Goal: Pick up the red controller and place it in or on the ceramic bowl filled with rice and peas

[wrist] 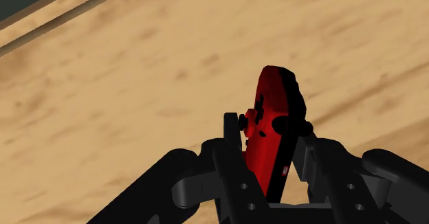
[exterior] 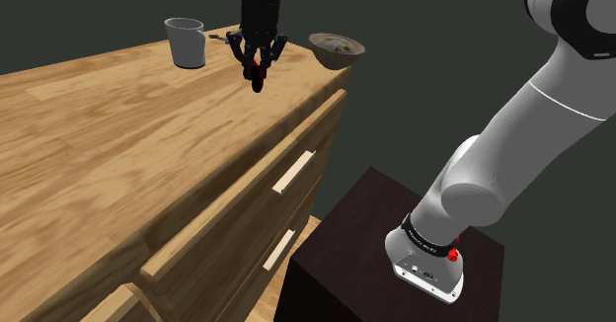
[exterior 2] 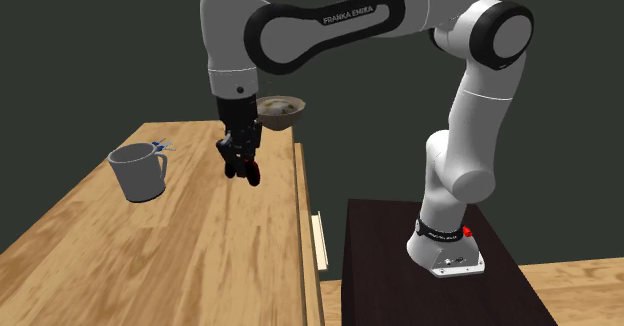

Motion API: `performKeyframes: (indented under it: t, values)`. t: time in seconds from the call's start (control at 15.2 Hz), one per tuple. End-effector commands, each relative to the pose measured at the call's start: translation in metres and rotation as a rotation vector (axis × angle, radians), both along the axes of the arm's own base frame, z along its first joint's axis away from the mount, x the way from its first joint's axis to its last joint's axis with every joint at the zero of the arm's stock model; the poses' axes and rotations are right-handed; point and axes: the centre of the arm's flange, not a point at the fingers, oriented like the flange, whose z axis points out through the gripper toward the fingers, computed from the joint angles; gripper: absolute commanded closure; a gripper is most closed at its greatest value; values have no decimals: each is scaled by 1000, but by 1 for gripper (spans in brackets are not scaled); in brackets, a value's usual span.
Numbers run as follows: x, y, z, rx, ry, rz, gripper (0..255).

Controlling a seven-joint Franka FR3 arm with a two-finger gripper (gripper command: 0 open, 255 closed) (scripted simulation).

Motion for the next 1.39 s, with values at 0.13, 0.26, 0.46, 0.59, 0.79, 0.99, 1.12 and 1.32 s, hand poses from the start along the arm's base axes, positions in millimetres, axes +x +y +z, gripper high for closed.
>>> performKeyframes:
  t: [0.13, 0.26, 0.46, 0.59, 0.79, 0.99, 1.12, 1.32]
  values:
    - [1, -1, 20, 0, 0, 0, 255]
    - [1, -1, 31, 0, 0, 0, 255]
    - [1, -1, 47, 0, 0, 0, 255]
    - [1, -1, 57, 0, 0, 0, 255]
    - [1, -1, 73, 0, 0, 0, 255]
    - [1, -1, 89, 0, 0, 0, 255]
    - [1, -1, 100, 0, 0, 0, 255]
    - [1, -1, 116, 0, 0, 0, 255]
